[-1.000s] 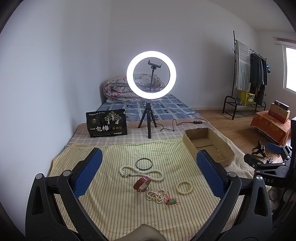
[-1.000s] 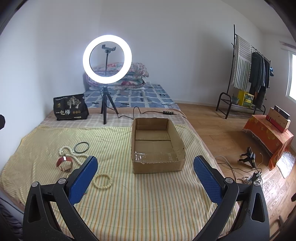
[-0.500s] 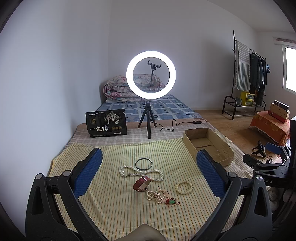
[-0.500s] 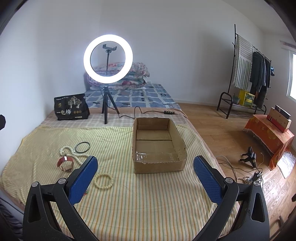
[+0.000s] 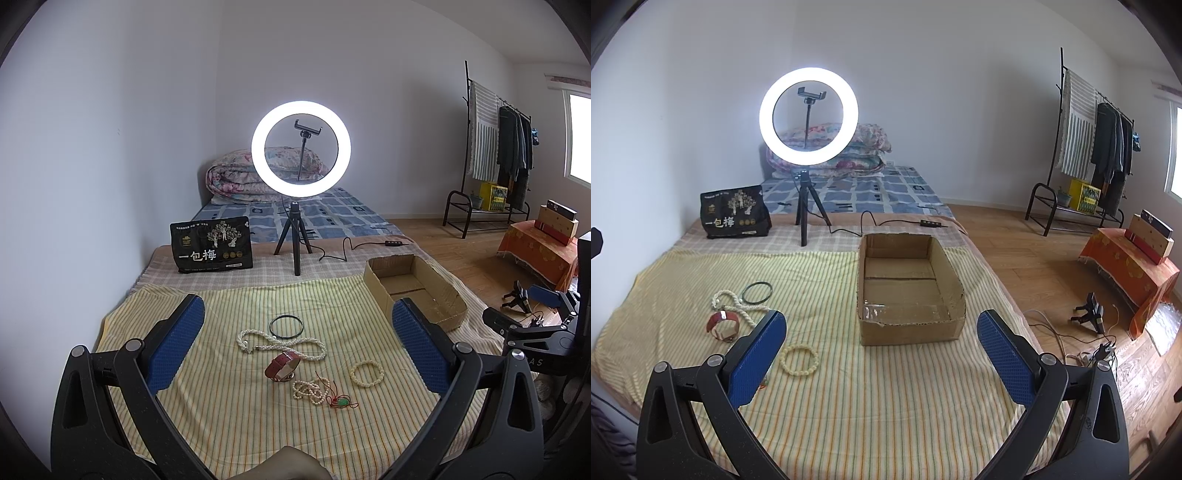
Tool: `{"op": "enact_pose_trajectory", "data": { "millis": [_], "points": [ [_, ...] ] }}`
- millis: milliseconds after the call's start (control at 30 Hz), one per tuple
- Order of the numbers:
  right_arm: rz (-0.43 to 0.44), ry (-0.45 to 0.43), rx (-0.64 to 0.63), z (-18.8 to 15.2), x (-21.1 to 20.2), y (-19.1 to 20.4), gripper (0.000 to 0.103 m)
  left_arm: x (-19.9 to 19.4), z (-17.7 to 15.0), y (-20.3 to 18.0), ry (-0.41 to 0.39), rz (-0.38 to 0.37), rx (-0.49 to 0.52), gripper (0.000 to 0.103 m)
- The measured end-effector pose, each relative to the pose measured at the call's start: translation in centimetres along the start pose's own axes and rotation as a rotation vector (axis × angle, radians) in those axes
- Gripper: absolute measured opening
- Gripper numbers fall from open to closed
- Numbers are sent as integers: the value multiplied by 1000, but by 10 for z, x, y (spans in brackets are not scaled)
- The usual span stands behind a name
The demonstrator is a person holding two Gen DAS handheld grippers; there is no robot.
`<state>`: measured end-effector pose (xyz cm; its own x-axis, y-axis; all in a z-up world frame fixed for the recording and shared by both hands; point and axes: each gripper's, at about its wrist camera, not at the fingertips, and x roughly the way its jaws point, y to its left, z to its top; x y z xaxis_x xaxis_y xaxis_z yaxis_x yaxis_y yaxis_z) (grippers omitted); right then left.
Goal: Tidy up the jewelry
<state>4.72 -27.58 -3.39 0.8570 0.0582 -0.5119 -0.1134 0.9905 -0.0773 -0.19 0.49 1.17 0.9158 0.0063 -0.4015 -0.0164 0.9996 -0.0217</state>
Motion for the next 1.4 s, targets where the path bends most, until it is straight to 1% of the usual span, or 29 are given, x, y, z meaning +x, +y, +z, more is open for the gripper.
{"op": "enact_pose_trajectory", "data": {
  "millis": [733, 800, 1033, 1233, 1400],
  "points": [
    [5, 4, 1, 0, 2, 4, 102, 0, -1, 0, -1, 0, -1, 103],
    [5, 3, 0, 0, 2, 3, 102, 1, 7, -3, 1, 0, 0, 103],
    [11, 14, -3, 0, 3, 4, 102, 4, 10, -5, 11, 4, -4, 103],
    [18, 19, -17, -3, 7, 5, 102, 16, 4, 9, 42, 18, -26, 103],
    [73, 19, -61, -6, 15, 12, 102, 31, 5, 23, 75, 19, -14, 103]
  ]
}}
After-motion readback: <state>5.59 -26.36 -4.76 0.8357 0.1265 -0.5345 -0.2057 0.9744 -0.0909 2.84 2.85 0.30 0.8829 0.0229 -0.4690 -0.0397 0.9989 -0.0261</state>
